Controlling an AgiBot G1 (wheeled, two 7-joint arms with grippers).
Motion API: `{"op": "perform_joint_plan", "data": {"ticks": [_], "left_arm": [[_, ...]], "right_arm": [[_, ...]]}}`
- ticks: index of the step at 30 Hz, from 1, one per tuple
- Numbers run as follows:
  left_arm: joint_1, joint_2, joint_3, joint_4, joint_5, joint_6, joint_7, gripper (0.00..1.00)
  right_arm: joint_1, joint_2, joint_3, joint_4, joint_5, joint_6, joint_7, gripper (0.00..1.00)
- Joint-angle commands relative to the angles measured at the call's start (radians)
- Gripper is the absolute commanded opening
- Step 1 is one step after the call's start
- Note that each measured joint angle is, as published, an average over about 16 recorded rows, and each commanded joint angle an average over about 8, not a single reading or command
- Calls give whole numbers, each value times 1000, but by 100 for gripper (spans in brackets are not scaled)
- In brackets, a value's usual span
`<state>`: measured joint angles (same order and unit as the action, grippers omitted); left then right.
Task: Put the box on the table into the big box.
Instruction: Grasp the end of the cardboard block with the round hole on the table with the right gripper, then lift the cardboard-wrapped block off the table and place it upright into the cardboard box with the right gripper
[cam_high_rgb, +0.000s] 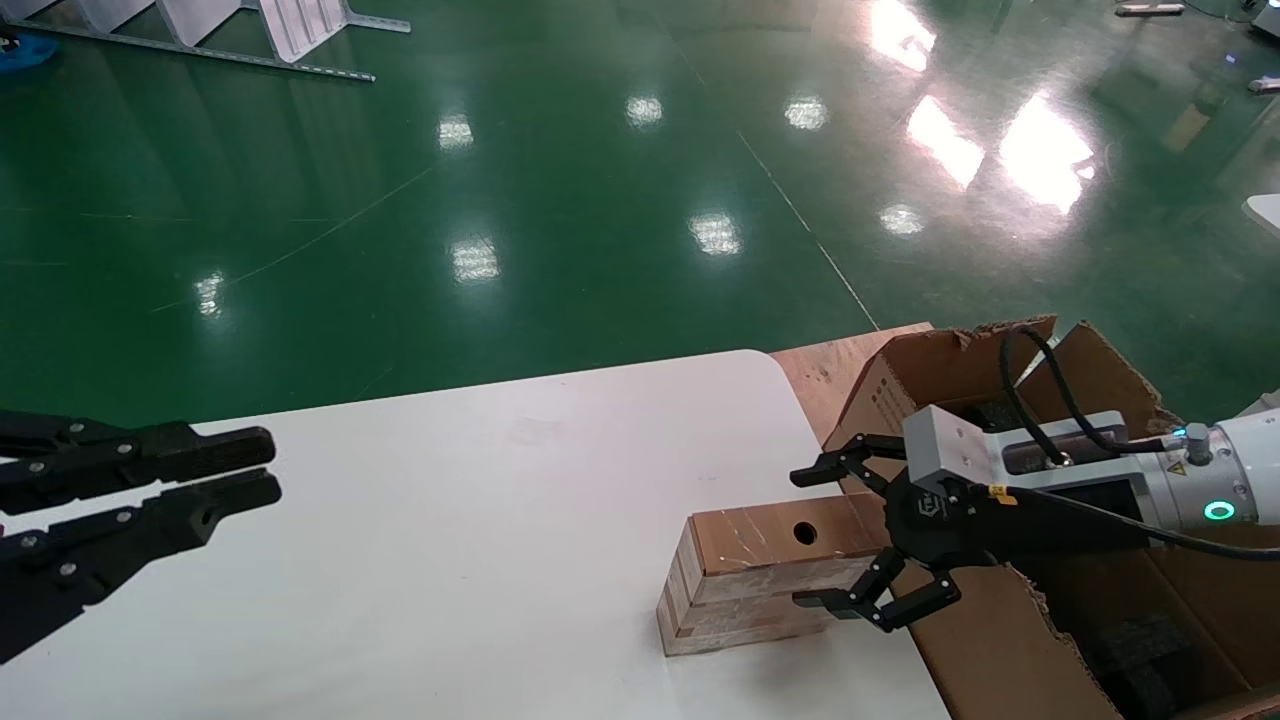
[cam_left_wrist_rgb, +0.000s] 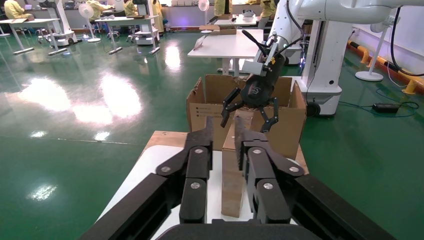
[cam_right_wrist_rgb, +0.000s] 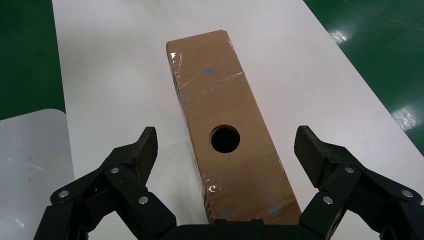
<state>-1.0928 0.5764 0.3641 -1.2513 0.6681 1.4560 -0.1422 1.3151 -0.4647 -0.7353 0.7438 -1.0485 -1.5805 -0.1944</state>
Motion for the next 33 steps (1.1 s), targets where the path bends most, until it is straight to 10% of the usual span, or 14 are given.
{"op": "perform_joint_plan", "data": {"ticks": [1,33], "left_arm": [[0,0,0,0,0,0,0,100],[0,0,0,0,0,0,0,100]], "right_arm": [[-1,0,1,1,0,0,0,0],[16,32,4,73,73,9,28,0]]}}
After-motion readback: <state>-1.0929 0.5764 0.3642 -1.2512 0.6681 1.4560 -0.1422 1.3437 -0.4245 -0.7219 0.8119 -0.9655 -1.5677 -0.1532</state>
